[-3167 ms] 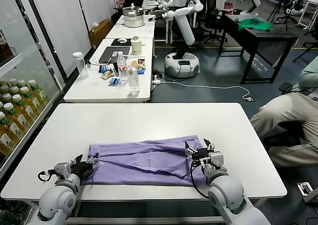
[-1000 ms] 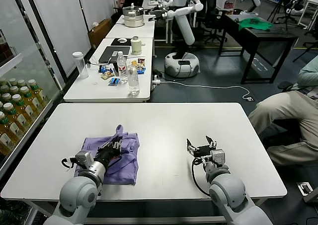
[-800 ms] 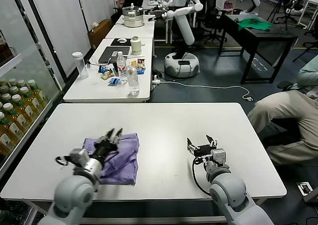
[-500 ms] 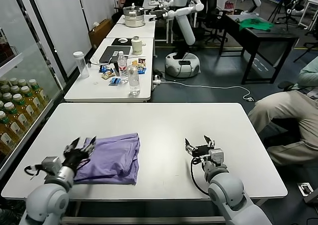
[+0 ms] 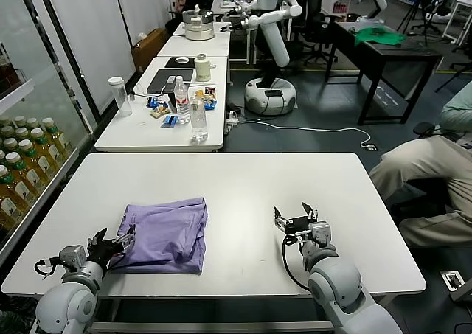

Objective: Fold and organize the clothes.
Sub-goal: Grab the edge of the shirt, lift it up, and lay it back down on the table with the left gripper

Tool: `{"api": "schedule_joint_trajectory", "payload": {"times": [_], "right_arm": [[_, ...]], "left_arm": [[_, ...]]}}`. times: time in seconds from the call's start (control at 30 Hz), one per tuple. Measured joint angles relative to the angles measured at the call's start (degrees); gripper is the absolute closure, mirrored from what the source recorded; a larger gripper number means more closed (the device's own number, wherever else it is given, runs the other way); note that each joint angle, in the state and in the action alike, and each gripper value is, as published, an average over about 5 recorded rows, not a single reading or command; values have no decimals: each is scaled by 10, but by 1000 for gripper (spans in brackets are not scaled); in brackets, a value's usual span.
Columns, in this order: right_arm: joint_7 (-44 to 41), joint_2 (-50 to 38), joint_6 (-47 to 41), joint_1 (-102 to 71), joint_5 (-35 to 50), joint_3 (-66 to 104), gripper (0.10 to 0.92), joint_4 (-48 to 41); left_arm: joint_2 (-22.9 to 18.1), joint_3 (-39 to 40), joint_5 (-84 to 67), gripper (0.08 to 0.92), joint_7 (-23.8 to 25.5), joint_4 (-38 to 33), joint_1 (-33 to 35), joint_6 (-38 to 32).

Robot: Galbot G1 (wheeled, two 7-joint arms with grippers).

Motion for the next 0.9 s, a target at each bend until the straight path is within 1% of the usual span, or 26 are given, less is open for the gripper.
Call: {"api": "schedule_joint_trajectory", "payload": {"times": [0.13, 0.63, 0.77, 0.9], "right_arm": [[0, 1, 0, 0, -1, 0, 203, -1], [-1, 1, 0, 7, -2, -3, 203, -4], [-1, 2, 0, 9, -2, -5, 203, -6], [-1, 0, 0, 11, -1, -4, 203, -4]], "left_arm": [[0, -1, -10, 251, 2, 10, -4, 2], [-12, 9, -30, 683, 4, 32, -13, 8], [-14, 6, -33, 805, 6, 29, -10, 3], [-10, -7, -31, 895, 8, 14, -4, -2]]}}
